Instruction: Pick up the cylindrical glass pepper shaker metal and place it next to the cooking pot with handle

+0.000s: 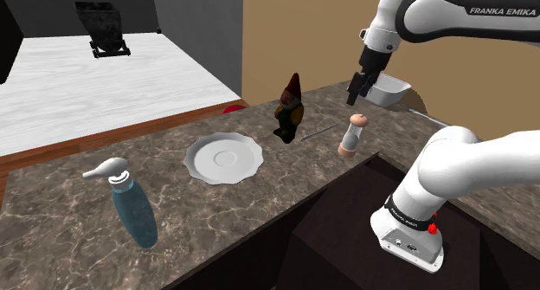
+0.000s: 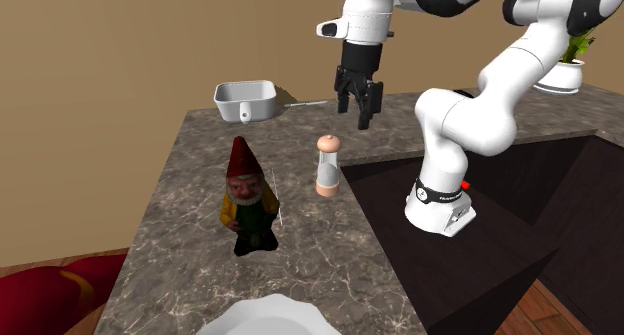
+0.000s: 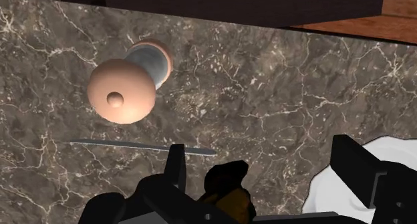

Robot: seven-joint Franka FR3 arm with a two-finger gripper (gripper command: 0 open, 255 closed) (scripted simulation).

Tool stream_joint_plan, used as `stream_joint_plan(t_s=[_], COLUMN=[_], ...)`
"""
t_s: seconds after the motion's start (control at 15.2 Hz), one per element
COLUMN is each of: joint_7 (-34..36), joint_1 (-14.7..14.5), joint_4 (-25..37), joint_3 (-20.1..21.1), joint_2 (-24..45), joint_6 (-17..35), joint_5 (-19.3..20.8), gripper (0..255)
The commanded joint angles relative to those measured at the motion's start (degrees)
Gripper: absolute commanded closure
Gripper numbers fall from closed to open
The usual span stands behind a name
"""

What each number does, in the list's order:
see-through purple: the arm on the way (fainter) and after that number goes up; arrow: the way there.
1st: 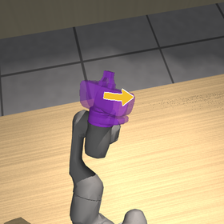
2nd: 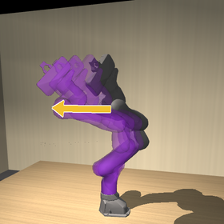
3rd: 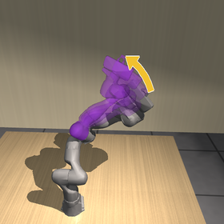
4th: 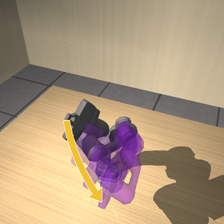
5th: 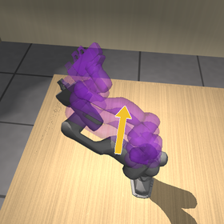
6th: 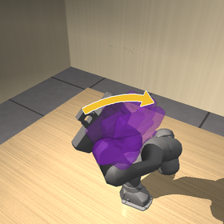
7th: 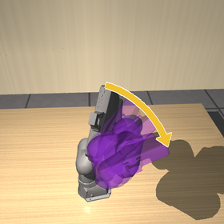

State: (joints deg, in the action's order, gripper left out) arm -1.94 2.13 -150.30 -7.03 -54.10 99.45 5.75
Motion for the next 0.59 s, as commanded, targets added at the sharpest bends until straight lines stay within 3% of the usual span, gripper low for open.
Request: stream_joint_plan(t_s=[0.0, 0.53], joint_7=[-3.4, -17.1], joint_1=[1.0, 6.2], joint_4=[-2.6, -9.3], joint_3=[-2.9, -16.4], joint_2=[-1.2, -0.6], joint_6=[1.8, 11.1], joint_5=[2.2, 11.8], gripper=[0, 0])
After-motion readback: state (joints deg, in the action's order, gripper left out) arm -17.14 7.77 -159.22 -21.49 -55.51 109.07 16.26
